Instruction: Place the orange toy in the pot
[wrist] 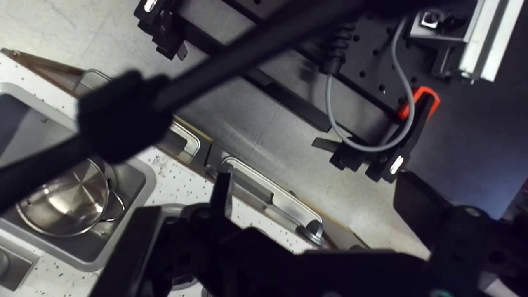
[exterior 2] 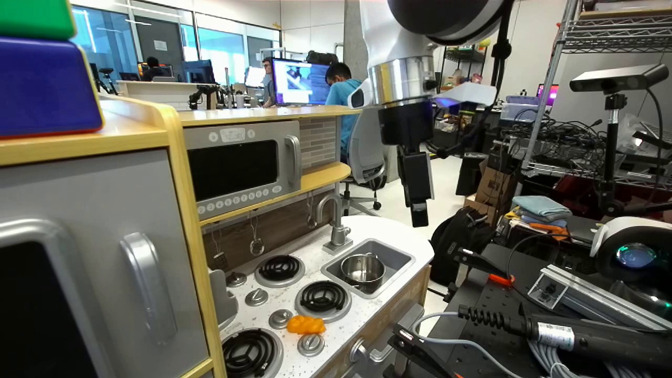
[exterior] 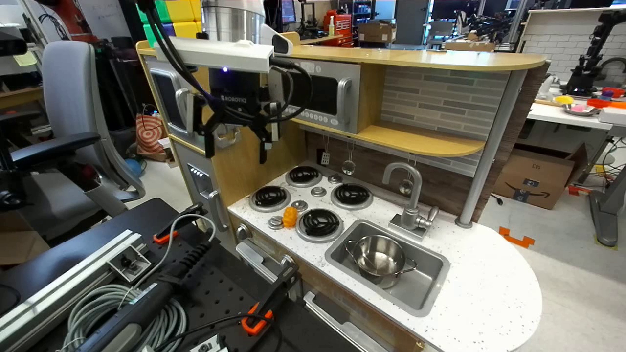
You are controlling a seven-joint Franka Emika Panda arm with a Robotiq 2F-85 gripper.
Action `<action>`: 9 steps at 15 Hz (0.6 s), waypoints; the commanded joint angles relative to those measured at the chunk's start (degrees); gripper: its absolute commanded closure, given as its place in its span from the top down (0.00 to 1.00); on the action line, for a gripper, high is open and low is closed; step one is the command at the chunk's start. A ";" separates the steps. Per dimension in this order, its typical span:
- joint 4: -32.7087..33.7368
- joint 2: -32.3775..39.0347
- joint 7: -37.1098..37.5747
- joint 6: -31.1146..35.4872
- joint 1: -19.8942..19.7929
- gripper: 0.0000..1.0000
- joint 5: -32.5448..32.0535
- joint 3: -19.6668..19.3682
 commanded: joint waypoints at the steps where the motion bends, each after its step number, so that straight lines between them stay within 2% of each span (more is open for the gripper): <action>1: -0.20 -0.07 0.01 -0.44 0.23 1.00 -0.62 -0.21; 3: 0.76 2.04 -0.67 6.55 0.18 1.00 1.89 -0.26; 6: 3.74 9.59 -5.76 21.98 0.62 1.00 9.31 1.18; 8: 5.97 15.47 -12.23 31.53 -0.46 1.00 16.17 3.93; 9: 7.68 19.51 -16.28 36.34 -1.96 1.00 20.79 6.92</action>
